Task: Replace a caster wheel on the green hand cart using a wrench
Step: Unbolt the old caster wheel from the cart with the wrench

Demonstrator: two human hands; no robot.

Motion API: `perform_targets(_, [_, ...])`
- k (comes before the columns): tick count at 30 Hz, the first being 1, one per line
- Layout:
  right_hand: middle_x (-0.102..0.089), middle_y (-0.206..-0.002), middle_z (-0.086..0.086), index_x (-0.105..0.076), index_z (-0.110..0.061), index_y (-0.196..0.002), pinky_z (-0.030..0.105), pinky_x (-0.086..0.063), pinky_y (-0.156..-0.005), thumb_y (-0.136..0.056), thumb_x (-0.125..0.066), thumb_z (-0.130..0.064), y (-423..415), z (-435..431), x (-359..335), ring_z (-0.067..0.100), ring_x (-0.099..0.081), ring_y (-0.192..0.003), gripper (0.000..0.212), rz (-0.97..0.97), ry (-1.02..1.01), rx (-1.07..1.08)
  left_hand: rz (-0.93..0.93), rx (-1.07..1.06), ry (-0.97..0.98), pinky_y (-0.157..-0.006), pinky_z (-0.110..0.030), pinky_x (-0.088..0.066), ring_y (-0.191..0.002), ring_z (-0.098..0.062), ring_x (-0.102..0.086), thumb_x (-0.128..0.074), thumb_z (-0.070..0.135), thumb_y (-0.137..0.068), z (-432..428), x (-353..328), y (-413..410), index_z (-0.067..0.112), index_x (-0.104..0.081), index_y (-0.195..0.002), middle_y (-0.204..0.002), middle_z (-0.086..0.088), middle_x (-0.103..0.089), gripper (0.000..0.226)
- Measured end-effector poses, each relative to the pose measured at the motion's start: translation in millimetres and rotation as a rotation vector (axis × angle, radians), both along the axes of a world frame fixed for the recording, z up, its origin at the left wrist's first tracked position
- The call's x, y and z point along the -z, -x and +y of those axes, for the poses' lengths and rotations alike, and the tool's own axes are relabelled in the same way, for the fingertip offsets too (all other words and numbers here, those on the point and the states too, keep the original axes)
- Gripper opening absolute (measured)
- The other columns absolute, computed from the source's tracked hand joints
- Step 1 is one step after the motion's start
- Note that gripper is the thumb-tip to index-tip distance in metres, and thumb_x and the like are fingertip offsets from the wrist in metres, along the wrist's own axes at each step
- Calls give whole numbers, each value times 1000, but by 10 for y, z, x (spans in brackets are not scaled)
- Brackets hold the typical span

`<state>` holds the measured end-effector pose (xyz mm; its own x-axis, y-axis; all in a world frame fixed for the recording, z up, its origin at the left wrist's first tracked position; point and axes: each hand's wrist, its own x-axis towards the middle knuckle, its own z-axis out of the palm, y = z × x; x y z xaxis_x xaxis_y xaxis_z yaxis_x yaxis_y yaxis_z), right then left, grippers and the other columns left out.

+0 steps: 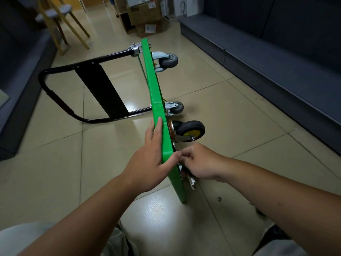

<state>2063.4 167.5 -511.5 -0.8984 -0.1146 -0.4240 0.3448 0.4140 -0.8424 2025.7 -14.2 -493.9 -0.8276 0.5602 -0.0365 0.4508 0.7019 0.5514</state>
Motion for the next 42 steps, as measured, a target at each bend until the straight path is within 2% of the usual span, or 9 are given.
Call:
perform_targets(10, [-62,-64,-32,-62,-33,-131,10,-45,-64,-103,-54,-15,-48,37,571,-6,-63,-68,34,159,-68,-57,9,15,20,-82,-23,-52,-106,-10,-55,-28,84,-78,-2,-32,-14,42,22,-159,-166,27,14,104])
perform_targets(14, [-69,-97,-10,-64,-28,-127,34,-55,-82,-102,-55,-17,56,-55,836,21,-67,-97,29,239,-194,49,2,23,19,-84,-26,-55,-107,-11,-56,-28,85,-77,0,-32,-15,44,24,-157,-165,29,15,103])
perform_targets(19, [-72,-97,1,-59,-30,-126,32,-52,-71,-100,-56,-18,35,-90,911,22,-67,-86,29,351,-339,50,-10,32,10,-78,-15,-52,-110,-7,-53,-28,88,-77,-27,-27,-1,47,25,-156,-164,30,14,104])
perform_targets(24, [-70,-100,11,-67,-16,-118,37,-56,-79,-97,-54,-18,-148,169,882,29,-67,-91,25,15,-516,59,-10,30,21,-74,-13,-51,-106,-11,-60,-27,89,-76,1,-47,0,44,25,-157,-165,27,16,107])
perform_targets(30, [-62,-64,-5,-69,-19,-77,25,-41,-56,-98,-55,-16,-23,123,313,13,-56,-63,25,-22,-168,226,-24,16,24,-87,-38,-61,-113,-21,-63,-30,87,-77,39,-62,-12,41,24,-158,-169,19,14,108])
perform_targets(33, [-70,-80,3,-73,-13,-93,25,-46,-61,-102,-50,-23,44,28,65,14,-62,-73,27,-4,-92,177,-19,9,20,-89,-38,-60,-115,-21,-62,-37,80,-83,43,-47,-13,39,24,-159,-169,18,14,105])
perform_targets(36, [-70,-96,15,-71,-7,-99,40,-56,-79,-105,-43,-26,43,-2,6,26,-68,-87,34,-6,-104,147,-15,11,14,-89,-37,-60,-117,-20,-61,-39,76,-86,37,-32,-14,38,24,-159,-169,18,14,104])
perform_targets(39, [-74,-93,3,-74,-18,-108,34,-59,-76,-107,-41,-25,11,-1,55,18,-72,-86,34,0,-63,64,-10,7,1,-87,-31,-57,-114,-19,-61,-42,72,-93,34,-8,-10,38,23,-159,-170,17,15,100])
perform_targets(42, [-71,-71,-20,-71,-28,-105,15,-49,-60,-108,-44,-22,-38,-3,179,-7,-66,-66,27,26,-30,-6,-19,-4,-5,-88,-33,-58,-114,-20,-61,-47,67,-95,40,-1,-12,38,24,-159,-169,19,16,100])
